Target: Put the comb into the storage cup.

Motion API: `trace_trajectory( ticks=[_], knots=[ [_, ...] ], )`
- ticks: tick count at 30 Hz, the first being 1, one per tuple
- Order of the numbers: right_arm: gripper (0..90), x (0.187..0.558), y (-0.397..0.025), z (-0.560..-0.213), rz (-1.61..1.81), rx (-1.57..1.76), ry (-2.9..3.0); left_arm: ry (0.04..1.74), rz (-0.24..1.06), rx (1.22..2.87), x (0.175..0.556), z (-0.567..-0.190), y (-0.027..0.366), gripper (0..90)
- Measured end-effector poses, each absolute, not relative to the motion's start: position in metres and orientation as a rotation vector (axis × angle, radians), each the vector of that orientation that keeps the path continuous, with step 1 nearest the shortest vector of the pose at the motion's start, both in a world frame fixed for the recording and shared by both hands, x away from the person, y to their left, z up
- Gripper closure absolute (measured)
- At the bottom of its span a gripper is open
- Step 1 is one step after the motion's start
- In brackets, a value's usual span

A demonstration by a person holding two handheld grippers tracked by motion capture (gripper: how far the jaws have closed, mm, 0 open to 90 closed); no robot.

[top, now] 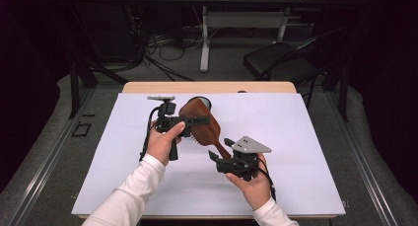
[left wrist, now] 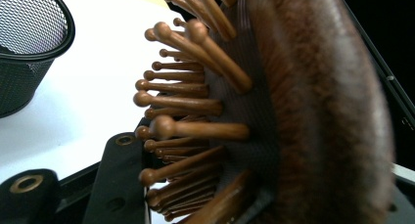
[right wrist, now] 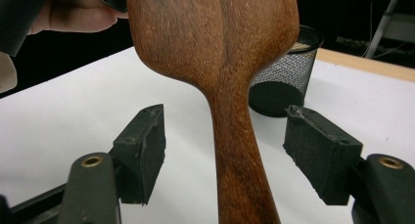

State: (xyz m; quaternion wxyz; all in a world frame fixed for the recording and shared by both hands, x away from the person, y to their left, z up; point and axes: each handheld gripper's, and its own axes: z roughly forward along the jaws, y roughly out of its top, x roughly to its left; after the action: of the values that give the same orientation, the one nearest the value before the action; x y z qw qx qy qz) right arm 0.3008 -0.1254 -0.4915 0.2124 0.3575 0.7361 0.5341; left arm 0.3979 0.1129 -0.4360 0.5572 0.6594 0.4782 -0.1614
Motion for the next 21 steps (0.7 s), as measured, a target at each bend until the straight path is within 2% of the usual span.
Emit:
trace_trajectory(
  ticks=[21],
  knots=[
    [20.8, 0.301, -0.129, -0.480, 1.429, 0.967, 2.062, 1.131, -0.364, 1.544, 0.399, -0.434, 0.117, 50.9]
  ],
)
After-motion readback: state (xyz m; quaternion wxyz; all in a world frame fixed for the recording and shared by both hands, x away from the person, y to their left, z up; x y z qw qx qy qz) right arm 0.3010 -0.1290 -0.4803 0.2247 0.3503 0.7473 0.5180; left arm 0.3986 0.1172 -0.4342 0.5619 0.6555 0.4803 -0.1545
